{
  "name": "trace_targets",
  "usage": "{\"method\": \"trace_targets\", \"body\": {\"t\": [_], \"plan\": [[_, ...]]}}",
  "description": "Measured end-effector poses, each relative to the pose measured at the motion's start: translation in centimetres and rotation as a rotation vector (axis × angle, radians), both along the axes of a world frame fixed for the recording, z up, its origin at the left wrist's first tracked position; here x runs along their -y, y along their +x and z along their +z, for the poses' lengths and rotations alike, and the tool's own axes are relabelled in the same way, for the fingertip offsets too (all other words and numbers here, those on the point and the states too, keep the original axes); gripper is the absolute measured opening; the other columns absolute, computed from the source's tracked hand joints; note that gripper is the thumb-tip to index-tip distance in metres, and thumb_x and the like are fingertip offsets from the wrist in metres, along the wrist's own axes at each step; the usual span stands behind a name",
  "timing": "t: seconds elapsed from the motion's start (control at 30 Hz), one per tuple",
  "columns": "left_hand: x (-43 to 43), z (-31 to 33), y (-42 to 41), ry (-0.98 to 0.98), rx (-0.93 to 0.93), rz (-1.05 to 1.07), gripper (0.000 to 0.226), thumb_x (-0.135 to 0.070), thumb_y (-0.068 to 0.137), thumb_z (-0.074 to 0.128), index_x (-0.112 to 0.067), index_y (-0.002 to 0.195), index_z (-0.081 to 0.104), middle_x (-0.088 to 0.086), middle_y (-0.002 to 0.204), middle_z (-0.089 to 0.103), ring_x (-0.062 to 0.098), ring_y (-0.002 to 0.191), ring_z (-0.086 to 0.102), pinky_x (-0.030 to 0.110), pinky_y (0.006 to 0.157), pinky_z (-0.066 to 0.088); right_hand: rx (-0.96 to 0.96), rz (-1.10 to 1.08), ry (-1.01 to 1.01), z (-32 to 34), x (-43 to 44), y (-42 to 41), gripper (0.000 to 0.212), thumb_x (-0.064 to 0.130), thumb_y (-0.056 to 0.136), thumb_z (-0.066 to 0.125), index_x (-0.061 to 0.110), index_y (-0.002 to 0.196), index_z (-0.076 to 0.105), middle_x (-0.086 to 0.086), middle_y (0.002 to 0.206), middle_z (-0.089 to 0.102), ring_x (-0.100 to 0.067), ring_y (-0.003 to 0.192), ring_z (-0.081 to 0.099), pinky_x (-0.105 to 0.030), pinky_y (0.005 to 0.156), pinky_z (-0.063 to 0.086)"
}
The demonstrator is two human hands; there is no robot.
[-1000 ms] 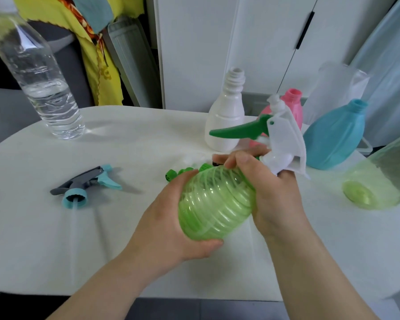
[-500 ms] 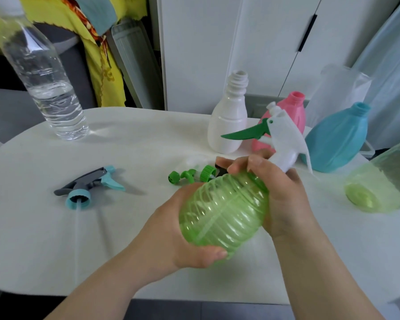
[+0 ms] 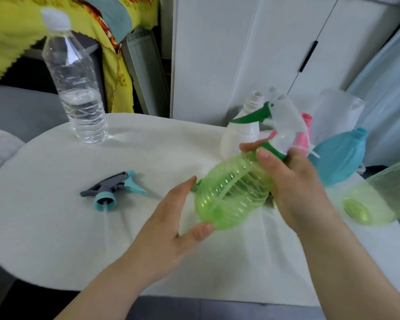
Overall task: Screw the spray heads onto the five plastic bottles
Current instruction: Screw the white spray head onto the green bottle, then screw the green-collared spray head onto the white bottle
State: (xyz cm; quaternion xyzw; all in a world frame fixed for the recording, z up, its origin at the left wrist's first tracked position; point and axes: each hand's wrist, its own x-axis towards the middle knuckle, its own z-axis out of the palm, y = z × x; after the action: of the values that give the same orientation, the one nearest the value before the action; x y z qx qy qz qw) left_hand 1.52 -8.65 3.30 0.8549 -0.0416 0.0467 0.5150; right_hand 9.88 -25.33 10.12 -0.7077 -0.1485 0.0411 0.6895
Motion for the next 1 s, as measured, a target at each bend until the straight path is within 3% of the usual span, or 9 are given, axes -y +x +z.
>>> {"method": "trace_targets", "body": {"t": [0.07, 0.13, 0.2, 0.3, 0.43, 0.57, 0.73, 0.87, 1.0], "plan": [[-1.2, -0.2, 0.2, 0.168, 0.048, 0.054, 0.058, -0.075, 0.067, 0.039, -0.056, 0.118, 0.020, -0.036, 0.127, 0.025, -0.020, 0.116, 0.024, -0.005, 0.092, 0.013, 0.076, -0.137, -0.111, 1.3, -1.1, 1.7, 0.015, 0.031, 0.073, 0.066, 0.022, 0.085, 0.070, 0.014, 0.068, 0.070, 0.002, 0.067, 0.063, -0.013, 0.058, 0.050], [-2.1, -0.6, 0.5, 0.351, 0.058, 0.118, 0.053, -0.054, 0.082, 0.040, -0.037, 0.131, 0.028, -0.017, 0.142, 0.028, 0.002, 0.130, 0.023, 0.012, 0.103, 0.014, 0.168, -0.243, -0.191, 2.1, -2.9, 3.6, 0.010, 0.029, 0.075, 0.066, 0.022, 0.080, 0.068, 0.016, 0.061, 0.065, 0.009, 0.060, 0.059, -0.008, 0.058, 0.047], [-2.4, -1.4, 0.9, 0.478, -0.010, 0.125, 0.051, -0.043, 0.088, 0.039, -0.030, 0.135, 0.025, -0.008, 0.149, 0.019, 0.010, 0.137, 0.016, 0.023, 0.109, 0.012, 0.203, -0.264, -0.197, 2.2, -5.3, 5.5, 0.005, 0.025, 0.077, 0.067, 0.023, 0.074, 0.063, 0.017, 0.061, 0.061, 0.011, 0.054, 0.055, -0.002, 0.054, 0.042], [-2.5, -2.2, 1.5, 0.554, -0.086, 0.081, 0.054, -0.043, 0.089, 0.035, -0.030, 0.138, 0.015, -0.007, 0.153, 0.005, 0.012, 0.140, 0.004, 0.027, 0.112, 0.006, 0.196, -0.256, -0.242, 1.2, -9.0, 7.8, 0.025, 0.024, 0.078, 0.066, 0.010, 0.097, 0.059, 0.007, 0.075, 0.057, 0.000, 0.064, 0.054, -0.006, 0.057, 0.042], [-2.1, -2.7, 2.3, 0.584, -0.085, 0.088, 0.053, -0.042, 0.090, 0.034, -0.030, 0.138, 0.015, -0.006, 0.154, 0.002, 0.012, 0.140, -0.001, 0.029, 0.113, -0.001, 0.203, -0.248, -0.249, -0.2, -11.8, 9.9, 0.022, 0.021, 0.078, 0.066, 0.013, 0.092, 0.050, 0.009, 0.072, 0.052, 0.000, 0.063, 0.049, 0.002, 0.050, 0.037], [-1.5, -3.3, 2.5, 0.647, -0.103, 0.099, 0.054, -0.040, 0.090, 0.034, -0.026, 0.138, 0.015, -0.002, 0.154, 0.002, 0.013, 0.141, -0.001, 0.030, 0.113, -0.002, 0.182, -0.230, -0.300, -1.1, -12.6, 11.3, 0.031, 0.021, 0.079, 0.064, 0.006, 0.104, 0.054, 0.001, 0.084, 0.056, -0.003, 0.068, 0.050, 0.003, 0.049, 0.035], [-1.4, -3.1, 2.5, 0.656, 0.010, 0.136, 0.054, -0.038, 0.082, 0.054, -0.018, 0.129, 0.040, 0.010, 0.147, 0.030, 0.025, 0.138, 0.022, 0.040, 0.113, 0.016, 0.182, -0.179, -0.360, -1.6, -12.6, 11.3, 0.038, 0.025, 0.081, 0.062, 0.005, 0.111, 0.053, -0.001, 0.090, 0.057, -0.002, 0.071, 0.050, 0.004, 0.048, 0.034], [-1.7, -3.8, 2.3, 0.674, -0.068, 0.073, 0.053, -0.043, 0.088, 0.034, -0.026, 0.137, 0.020, -0.002, 0.154, 0.006, 0.014, 0.141, 0.000, 0.030, 0.113, -0.004, 0.144, -0.138, -0.373, -1.6, -12.3, 10.8, 0.041, 0.026, 0.081, 0.062, 0.008, 0.115, 0.048, 0.003, 0.091, 0.054, -0.011, 0.081, 0.052, -0.016, 0.065, 0.040], [-1.7, -3.8, 2.3, 0.678, -0.056, 0.073, 0.053, -0.044, 0.088, 0.033, -0.026, 0.136, 0.019, -0.003, 0.154, 0.007, 0.013, 0.141, 0.000, 0.030, 0.113, -0.004, 0.094, -0.124, -0.403, -1.5, -11.6, 10.3, 0.048, 0.032, 0.082, 0.060, 0.012, 0.122, 0.042, 0.004, 0.105, 0.050, -0.012, 0.095, 0.048, -0.026, 0.080, 0.036]]}}
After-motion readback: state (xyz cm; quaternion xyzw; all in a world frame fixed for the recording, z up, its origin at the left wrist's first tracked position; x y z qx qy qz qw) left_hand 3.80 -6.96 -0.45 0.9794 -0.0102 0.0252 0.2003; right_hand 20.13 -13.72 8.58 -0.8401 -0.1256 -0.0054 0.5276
